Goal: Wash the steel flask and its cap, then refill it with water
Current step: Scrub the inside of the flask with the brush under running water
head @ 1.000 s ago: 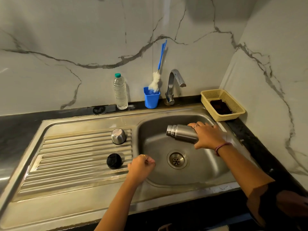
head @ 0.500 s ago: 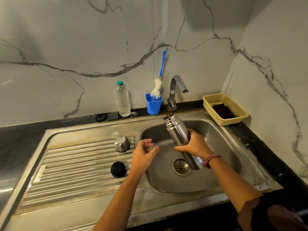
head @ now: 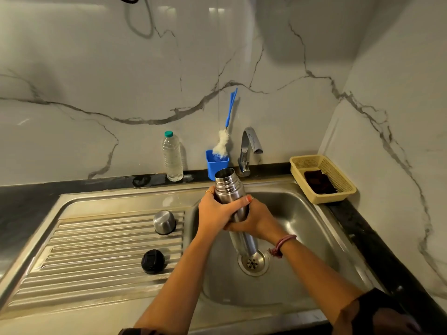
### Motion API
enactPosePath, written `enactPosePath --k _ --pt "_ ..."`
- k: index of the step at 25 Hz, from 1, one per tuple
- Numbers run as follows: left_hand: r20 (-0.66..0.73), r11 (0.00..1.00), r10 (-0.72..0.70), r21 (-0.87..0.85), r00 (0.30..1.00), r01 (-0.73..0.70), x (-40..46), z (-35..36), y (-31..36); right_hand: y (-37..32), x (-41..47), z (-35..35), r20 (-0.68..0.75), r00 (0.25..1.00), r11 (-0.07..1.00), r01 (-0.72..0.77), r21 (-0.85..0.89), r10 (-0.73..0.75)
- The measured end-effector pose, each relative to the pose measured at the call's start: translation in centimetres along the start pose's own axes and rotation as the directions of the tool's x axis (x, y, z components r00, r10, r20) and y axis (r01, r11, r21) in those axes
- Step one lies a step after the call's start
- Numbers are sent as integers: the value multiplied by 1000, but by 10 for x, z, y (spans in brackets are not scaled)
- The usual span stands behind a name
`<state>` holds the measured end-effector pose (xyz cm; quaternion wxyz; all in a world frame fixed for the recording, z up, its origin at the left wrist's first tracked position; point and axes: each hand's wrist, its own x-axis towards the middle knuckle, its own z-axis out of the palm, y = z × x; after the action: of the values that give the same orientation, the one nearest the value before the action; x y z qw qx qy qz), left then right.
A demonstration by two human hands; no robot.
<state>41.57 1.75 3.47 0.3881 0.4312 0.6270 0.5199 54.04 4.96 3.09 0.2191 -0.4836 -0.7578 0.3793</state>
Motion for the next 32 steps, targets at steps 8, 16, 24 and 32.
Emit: enactPosePath --k 8,16,24,32 --pt "-94 998 47 46 994 -43 9 -8 0 -12 29 -97 148 989 969 28 -247 9" --pt "-137 997 -1 75 991 11 25 -17 -18 -56 111 -151 -81 994 927 -35 373 70" --pt "-143 997 -22 74 989 33 46 -22 -30 -68 191 -125 99 983 487 -163 858 154" --pt "-138 995 -56 78 989 68 55 -25 -41 -74 231 -102 185 968 281 -227 932 166"
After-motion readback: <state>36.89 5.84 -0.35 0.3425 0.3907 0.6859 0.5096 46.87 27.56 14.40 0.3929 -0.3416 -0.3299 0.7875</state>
